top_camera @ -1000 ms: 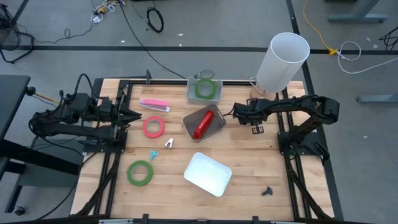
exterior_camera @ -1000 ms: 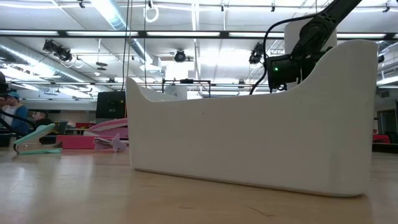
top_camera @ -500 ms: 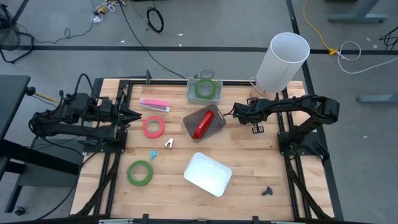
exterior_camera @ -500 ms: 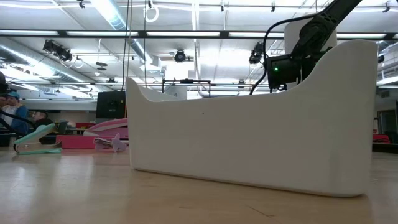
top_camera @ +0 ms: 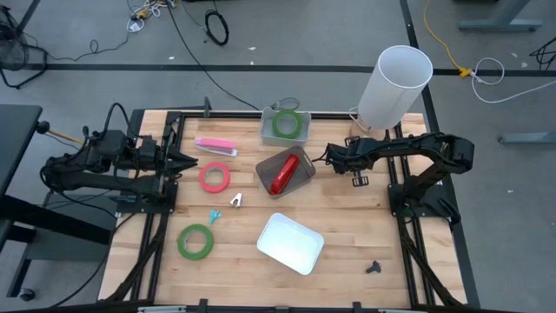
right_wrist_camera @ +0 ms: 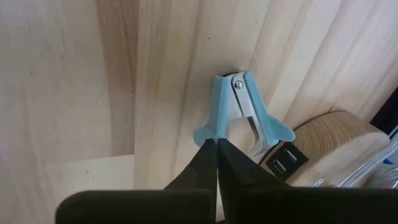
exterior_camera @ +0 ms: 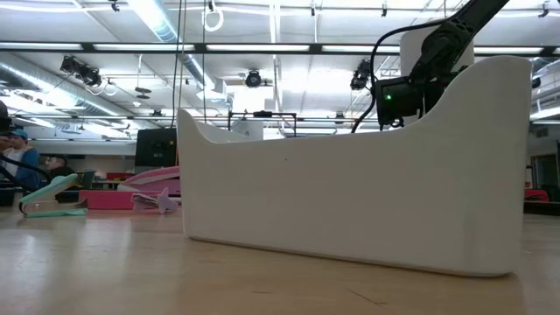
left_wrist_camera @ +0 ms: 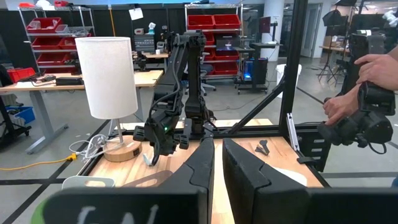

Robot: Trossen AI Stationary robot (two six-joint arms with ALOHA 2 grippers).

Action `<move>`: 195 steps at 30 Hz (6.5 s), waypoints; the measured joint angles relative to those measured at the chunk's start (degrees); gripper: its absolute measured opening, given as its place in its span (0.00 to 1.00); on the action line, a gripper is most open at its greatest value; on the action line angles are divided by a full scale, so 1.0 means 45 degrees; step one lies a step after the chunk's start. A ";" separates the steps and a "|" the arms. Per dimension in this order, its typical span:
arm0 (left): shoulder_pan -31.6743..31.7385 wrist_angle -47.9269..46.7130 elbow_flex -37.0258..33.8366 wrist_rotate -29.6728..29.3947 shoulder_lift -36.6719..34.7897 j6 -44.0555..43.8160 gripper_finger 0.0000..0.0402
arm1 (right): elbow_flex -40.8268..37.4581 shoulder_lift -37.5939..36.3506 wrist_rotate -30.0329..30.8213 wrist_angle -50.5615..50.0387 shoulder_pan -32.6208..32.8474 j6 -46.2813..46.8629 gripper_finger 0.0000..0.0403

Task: Pick and place Stapler, Stapler remover, tape
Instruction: Put the top light blue staple remover into the white bin, then put the black staple remover into the white bin

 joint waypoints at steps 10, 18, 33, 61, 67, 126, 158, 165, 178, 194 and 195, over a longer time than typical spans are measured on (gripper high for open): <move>0.0000 -0.0005 0.0000 0.0001 0.0000 0.0000 0.09 | 0.0005 -0.0104 -0.0037 -0.0112 0.0000 0.0417 0.00; 0.0001 0.0000 0.0000 -0.0004 -0.0001 0.0000 0.09 | 0.0489 -0.0845 0.0092 -0.0126 -0.0005 0.0631 0.00; 0.0001 -0.0002 0.0000 0.0001 -0.0001 0.0000 0.09 | 0.2800 -0.1345 -0.0037 -0.0340 0.0350 0.0514 0.00; -0.0003 -0.0002 0.0000 -0.0001 0.0001 0.0000 0.09 | 0.4178 -0.1345 -0.3490 0.0691 0.5427 0.1677 0.00; -0.0001 -0.0005 0.0000 0.0000 0.0000 0.0000 0.09 | 0.4182 -0.1345 -0.4144 0.1528 0.6177 0.2187 0.00; -0.0001 -0.0010 0.0000 0.0001 0.0004 0.0000 0.09 | 0.7536 0.1988 -0.7026 0.3820 0.7692 0.2479 0.00; 0.0000 -0.0005 0.0000 0.0001 0.0004 0.0000 0.09 | 0.7985 0.3662 -0.8975 0.4260 0.7917 0.2618 0.28; -0.0002 -0.0005 0.0000 -0.0002 0.0002 0.0000 0.09 | 0.7985 0.3362 -0.8568 0.3963 0.7684 0.2622 0.38; -0.0004 0.0000 0.0000 0.0000 -0.0001 0.0000 0.09 | 0.7784 0.0757 -0.6806 0.0930 0.7604 0.2671 0.39; -0.0004 -0.0004 0.0000 0.0001 0.0004 0.0000 0.09 | 0.4568 -0.1886 -0.7954 -0.0847 0.7728 0.5829 0.39; 0.0001 -0.0002 0.0000 -0.0002 -0.0001 0.0000 0.09 | 0.4432 -0.1952 -0.8087 -0.0924 0.7729 0.5933 0.39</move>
